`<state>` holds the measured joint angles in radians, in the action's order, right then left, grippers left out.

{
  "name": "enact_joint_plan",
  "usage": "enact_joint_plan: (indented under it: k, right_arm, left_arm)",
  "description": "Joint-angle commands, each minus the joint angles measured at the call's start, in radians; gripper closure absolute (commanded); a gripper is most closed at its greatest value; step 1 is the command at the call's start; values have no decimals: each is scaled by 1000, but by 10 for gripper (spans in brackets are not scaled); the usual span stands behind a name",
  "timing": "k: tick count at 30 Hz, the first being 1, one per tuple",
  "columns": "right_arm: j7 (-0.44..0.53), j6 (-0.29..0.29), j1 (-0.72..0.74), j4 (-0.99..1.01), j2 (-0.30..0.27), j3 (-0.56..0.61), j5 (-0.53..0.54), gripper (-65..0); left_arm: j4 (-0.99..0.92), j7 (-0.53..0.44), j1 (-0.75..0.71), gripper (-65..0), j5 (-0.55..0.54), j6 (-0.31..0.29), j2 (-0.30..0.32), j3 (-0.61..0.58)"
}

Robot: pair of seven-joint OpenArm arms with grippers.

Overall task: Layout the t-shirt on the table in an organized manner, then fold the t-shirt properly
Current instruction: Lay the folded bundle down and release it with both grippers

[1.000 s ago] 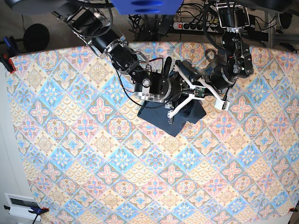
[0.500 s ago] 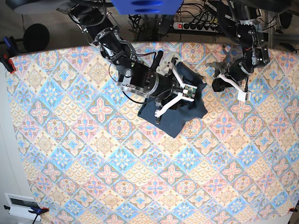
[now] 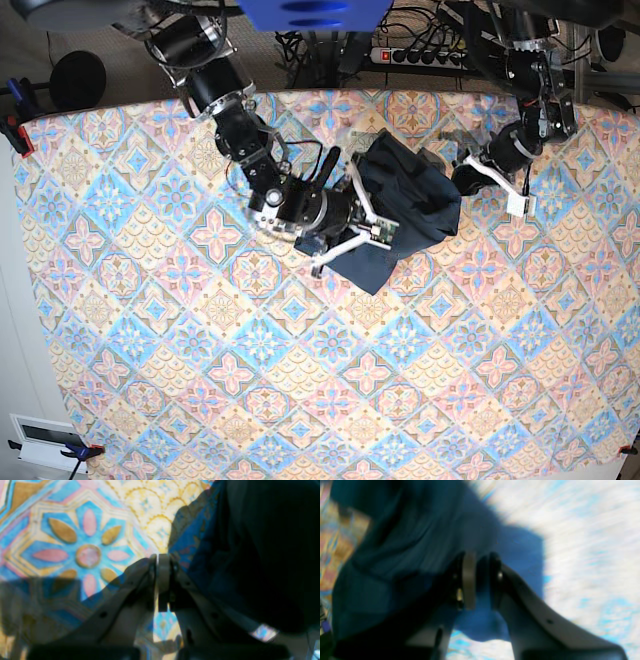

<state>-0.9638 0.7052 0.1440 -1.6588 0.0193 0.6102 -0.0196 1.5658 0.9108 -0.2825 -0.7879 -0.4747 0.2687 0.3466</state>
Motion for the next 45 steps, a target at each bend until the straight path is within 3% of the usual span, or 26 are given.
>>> enact_joint_plan:
  k: [1,6,9,15,22,28,33,35,42,45]
  right_arm:
    - [30,-7,36,-27,12,-3,11,-89]
    - [19,-7,26,-36,8,67,11,-89]
    - [18,-7,16,-74,-43,170,10,-89]
    - [-4,-7,12,-94,-77,273,10,-89]
    - [-14,-7,13,-128,-77,258,10,-89]
    - [-5,-7,-17,-195,-77,133,14,-89]
    - [32,-7,-5,-149,-77,86,16,-89]
    - [38,-7,3,-122,-77,70,16,-89]
    - [41,-7,4,-102,-75,21,16,-89]
    - [41,-7,4,-103,-75,1,16,-89]
  left_arm:
    - [58,-19,-13,0,-15,-9,14,9]
    - [172,-17,-71,0,-15,-9,13,78]
    - [198,-17,-96,0,-28,-9,13,131]
    - [207,-14,-120,0,-196,-9,20,237]
    - [278,52,-87,0,-293,-9,11,312]
    - [416,52,-10,0,-308,-3,5,308]
    - [348,87,136,0,-301,87,-27,250]
    - [296,127,196,0,-268,115,-30,185]
    - [158,138,262,0,-12,121,-46,-17]
    - [153,129,219,0,81,118,2,-50]
